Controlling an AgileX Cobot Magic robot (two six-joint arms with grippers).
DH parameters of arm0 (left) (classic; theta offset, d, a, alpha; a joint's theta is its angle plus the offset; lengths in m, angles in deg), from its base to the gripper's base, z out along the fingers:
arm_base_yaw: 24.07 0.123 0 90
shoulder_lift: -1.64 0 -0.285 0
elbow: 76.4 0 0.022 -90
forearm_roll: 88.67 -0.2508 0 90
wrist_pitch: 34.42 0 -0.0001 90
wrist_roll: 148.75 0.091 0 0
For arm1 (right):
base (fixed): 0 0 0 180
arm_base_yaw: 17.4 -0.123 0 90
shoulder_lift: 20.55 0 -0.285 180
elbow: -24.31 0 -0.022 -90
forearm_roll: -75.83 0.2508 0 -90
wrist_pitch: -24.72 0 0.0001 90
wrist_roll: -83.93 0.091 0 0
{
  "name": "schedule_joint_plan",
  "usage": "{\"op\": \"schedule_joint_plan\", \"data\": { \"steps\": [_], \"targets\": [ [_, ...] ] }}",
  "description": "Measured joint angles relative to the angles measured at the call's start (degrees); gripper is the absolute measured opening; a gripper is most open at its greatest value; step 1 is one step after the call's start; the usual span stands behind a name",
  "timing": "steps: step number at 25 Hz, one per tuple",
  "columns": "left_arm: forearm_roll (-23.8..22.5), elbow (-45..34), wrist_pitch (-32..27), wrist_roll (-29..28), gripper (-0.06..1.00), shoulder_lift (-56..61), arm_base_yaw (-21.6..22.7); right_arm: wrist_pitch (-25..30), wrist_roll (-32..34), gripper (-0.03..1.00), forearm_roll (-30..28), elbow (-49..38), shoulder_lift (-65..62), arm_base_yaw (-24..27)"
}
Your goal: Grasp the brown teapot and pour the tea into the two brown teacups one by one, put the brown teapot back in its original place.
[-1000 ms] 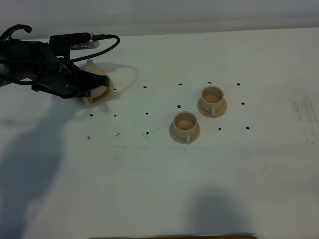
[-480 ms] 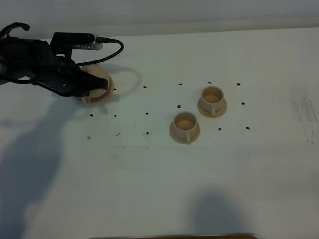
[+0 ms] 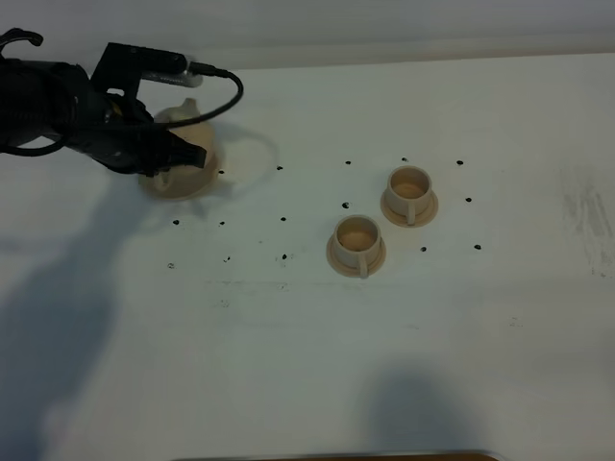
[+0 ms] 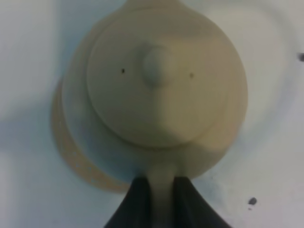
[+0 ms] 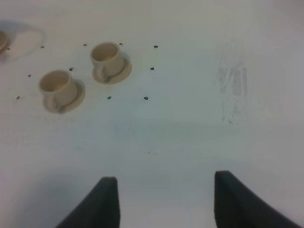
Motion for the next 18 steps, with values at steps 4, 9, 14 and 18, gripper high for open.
{"op": "schedule_joint_plan", "data": {
  "steps": [4, 9, 14, 18],
  "targets": [
    [0.1, 0.0, 0.0, 4.6, 0.17, 0.5, -1.3, 0.0, 0.0, 0.43, 0.0, 0.0, 0.0, 0.0],
    [2.2, 0.0, -0.1, 11.3, 0.17, 0.5, -3.5, 0.0, 0.0, 0.43, 0.0, 0.0, 0.0, 0.0],
    [5.2, 0.0, 0.1, 16.9, 0.17, 0.5, -6.0, 0.0, 0.0, 0.43, 0.0, 0.0, 0.0, 0.0],
    [7.8, 0.0, 0.1, 21.4, 0.17, 0.5, -7.8, 0.0, 0.0, 0.43, 0.0, 0.0, 0.0, 0.0]
  ]
}}
